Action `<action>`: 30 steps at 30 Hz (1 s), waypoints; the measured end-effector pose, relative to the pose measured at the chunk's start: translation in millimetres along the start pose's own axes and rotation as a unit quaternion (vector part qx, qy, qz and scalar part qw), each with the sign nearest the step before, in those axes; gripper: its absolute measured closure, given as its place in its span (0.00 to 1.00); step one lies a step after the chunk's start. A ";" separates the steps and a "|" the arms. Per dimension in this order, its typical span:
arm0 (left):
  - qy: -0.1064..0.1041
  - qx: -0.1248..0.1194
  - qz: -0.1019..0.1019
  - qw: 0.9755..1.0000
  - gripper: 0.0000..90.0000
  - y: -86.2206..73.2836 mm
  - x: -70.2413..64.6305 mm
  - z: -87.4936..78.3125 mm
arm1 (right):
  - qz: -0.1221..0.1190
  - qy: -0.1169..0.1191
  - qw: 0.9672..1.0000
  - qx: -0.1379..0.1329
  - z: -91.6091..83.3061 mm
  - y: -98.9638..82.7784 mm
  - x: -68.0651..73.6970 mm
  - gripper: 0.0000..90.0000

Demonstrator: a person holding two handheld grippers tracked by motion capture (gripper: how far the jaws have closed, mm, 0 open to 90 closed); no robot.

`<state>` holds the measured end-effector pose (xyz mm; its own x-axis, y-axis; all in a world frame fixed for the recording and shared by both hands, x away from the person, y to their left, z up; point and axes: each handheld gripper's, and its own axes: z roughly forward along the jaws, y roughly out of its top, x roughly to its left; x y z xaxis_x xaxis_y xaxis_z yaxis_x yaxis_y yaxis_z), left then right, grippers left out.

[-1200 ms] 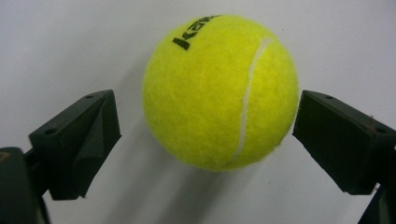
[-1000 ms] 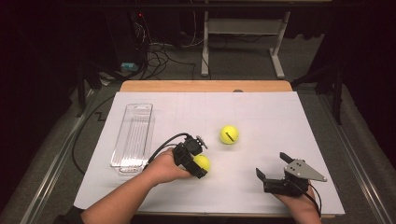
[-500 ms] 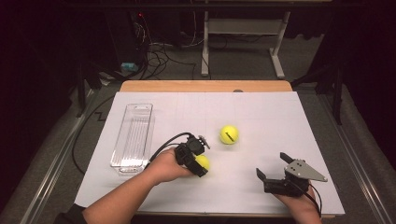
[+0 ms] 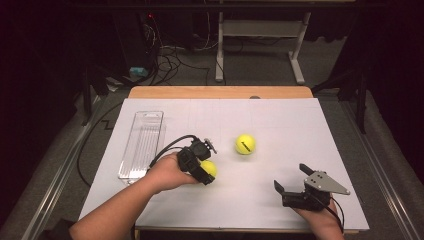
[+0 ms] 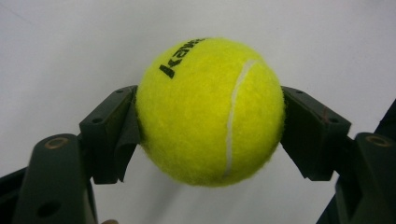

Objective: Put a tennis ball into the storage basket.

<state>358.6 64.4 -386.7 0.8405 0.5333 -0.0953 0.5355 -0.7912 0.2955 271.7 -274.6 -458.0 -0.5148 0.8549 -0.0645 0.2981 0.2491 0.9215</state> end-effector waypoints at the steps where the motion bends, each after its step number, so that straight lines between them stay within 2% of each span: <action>1: 0.002 0.000 -0.002 1.000 0.29 -0.8 1.3 -3.2 | 0.000 0.000 1.000 0.000 0.0 0.0 0.0 0.00; 11: 0.021 0.003 -0.019 1.000 0.29 -14.5 19.7 -35.8 | -0.002 0.000 1.000 0.000 0.2 0.1 0.5 0.00; 19: 0.033 0.005 -0.035 0.999 0.29 -24.9 33.4 -52.1 | -0.003 0.000 1.000 0.000 0.1 0.3 0.7 0.00; 27: 0.047 0.004 -0.055 0.997 0.29 -33.6 50.8 -67.5 | 0.000 0.001 1.000 -0.002 -0.2 0.4 0.8 0.00; 30: 0.054 0.004 -0.069 0.996 0.29 -38.2 61.3 -75.5 | -0.002 0.001 1.000 -0.002 0.0 0.4 0.9 0.00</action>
<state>383.5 149.9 -332.0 0.7454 0.6659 -0.0309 0.6462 -0.7103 0.2791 271.4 -273.8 -457.7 -0.5181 0.8528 -0.0665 0.2934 0.2502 0.9227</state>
